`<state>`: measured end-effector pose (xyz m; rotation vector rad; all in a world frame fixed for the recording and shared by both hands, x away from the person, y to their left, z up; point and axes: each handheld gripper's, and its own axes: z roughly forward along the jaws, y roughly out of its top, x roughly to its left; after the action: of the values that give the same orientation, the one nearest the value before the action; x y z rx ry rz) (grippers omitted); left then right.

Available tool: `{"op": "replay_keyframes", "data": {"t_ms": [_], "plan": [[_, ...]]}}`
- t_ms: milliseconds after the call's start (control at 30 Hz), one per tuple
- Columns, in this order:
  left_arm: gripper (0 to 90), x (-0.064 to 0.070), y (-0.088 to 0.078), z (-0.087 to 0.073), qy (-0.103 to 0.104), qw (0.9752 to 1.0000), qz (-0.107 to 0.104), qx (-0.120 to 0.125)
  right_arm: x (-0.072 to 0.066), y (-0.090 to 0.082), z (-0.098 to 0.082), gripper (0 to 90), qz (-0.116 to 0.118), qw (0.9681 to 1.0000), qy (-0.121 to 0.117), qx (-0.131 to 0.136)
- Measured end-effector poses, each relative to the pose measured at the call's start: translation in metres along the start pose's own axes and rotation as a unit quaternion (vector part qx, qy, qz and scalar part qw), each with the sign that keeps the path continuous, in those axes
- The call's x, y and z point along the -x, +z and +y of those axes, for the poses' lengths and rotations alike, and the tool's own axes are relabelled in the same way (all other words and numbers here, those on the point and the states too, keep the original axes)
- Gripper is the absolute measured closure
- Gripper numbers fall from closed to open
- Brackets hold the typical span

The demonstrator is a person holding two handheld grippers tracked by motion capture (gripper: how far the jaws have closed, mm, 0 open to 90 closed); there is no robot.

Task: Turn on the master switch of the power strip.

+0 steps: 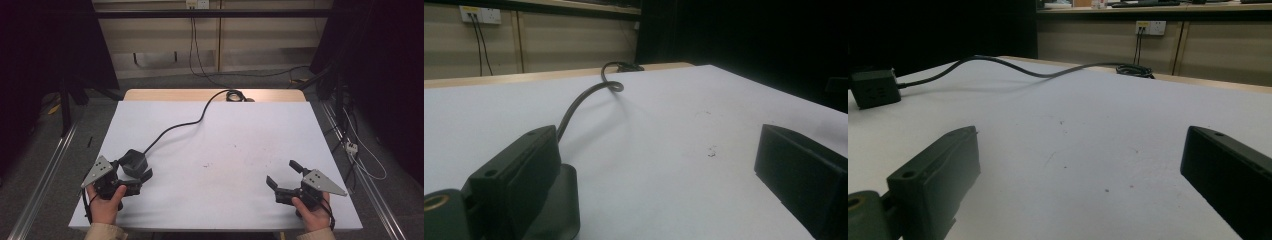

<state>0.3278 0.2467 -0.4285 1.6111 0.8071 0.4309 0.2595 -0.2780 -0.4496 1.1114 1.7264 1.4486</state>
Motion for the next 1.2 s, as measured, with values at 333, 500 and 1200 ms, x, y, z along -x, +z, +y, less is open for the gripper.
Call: {"op": "replay_keyframes", "data": {"t_ms": [333,500,1200], "plan": [[4.3,-0.001,-0.001,0.001,-0.002,1.0,0.0,0.001,0.0,0.0,0.0,2.5,0.001,1.0,0.0,0.0],[4.4,-0.003,-0.001,0.002,-0.001,1.0,0.002,0.002,0.0,0.0,0.0,2.6,0.002,1.0,-0.001,0.0],[6.6,-0.011,-0.005,0.009,-0.009,0.9999,0.008,0.007,0.0,0.0,0.0,2.8,0.001,1.0,-0.003,0.0]]}}
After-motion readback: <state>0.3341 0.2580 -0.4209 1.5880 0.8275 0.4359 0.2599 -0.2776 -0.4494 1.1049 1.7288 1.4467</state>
